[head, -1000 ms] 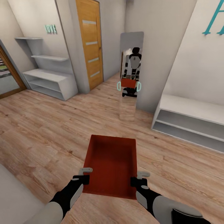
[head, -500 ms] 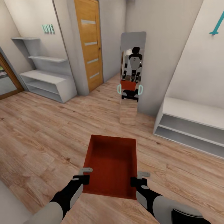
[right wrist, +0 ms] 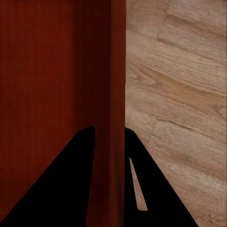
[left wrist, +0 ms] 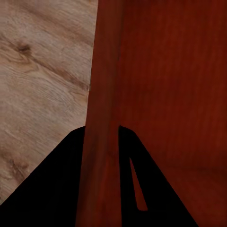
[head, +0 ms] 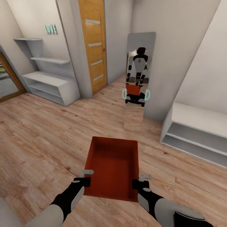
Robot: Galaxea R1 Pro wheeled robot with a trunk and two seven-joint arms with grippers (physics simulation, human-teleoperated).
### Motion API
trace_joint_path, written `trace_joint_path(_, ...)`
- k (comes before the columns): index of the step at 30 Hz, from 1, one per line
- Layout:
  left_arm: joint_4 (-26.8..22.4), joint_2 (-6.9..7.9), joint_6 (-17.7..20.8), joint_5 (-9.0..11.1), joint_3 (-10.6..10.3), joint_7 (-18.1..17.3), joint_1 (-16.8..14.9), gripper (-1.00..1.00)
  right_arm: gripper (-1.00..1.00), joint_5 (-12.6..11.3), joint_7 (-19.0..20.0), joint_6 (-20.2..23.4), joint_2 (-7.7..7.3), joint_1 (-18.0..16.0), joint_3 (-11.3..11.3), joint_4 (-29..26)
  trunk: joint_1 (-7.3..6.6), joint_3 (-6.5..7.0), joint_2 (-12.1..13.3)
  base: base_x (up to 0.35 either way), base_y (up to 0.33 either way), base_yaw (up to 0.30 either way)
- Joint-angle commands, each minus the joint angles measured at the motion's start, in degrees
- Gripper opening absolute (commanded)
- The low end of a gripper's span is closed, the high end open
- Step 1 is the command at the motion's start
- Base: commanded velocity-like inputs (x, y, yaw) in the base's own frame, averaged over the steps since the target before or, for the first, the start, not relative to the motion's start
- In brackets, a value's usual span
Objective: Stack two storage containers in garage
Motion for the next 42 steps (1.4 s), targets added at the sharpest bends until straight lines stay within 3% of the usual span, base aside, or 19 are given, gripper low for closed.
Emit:
trace_joint_path(1, -0.76, 1.46, 0.30, -0.10, 1.56, 0.80, -0.10, -1.00, -1.00, -0.64, -0.20, 0.00, -0.74, 0.01, 2.09, 0.65, 0.04, -0.06, -0.05, 0.320, 0.000, 0.258)
trace_joint_path(35, -0.76, 1.46, 0.30, -0.12, 1.56, 0.80, -0.10, -1.00, -1.00, -0.64, -0.20, 0.00, -0.74, 0.01, 2.09, 0.65, 0.04, -0.35, -0.05, 0.320, 0.000, 0.248)
trace_joint_path(42, -0.76, 1.46, 0.30, -0.10, 1.56, 0.80, -0.10, -1.00, -1.00, -0.64, -0.19, 0.07, -0.74, 0.01, 2.09, 0.65, 0.04, -0.41, -0.05, 0.320, 0.000, 0.071)
